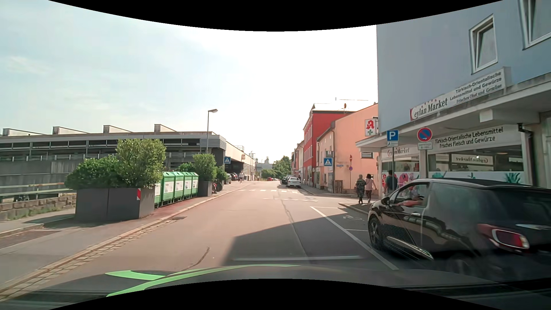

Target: Follow the waypoints while adhering to traffic rules and regulations

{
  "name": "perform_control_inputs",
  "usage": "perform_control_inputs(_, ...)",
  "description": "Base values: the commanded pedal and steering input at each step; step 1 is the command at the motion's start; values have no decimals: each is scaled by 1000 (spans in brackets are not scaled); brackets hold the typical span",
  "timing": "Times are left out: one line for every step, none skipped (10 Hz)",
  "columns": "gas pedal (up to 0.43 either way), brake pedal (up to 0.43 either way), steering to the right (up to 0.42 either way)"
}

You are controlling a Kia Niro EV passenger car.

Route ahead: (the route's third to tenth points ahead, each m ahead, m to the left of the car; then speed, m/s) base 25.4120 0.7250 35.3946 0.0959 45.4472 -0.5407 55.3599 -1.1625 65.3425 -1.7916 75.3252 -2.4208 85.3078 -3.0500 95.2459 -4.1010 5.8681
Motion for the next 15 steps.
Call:
perform_control_inputs(0,134,12)
perform_control_inputs(0,152,11)
perform_control_inputs(0,165,11)
perform_control_inputs(0,171,12)
perform_control_inputs(0,177,12)
perform_control_inputs(0,183,12)
perform_control_inputs(0,183,12)
perform_control_inputs(0,183,12)
perform_control_inputs(0,183,14)
perform_control_inputs(0,177,14)
perform_control_inputs(0,165,15)
perform_control_inputs(0,159,14)
perform_control_inputs(0,159,14)
perform_control_inputs(0,165,12)
perform_control_inputs(0,159,6)
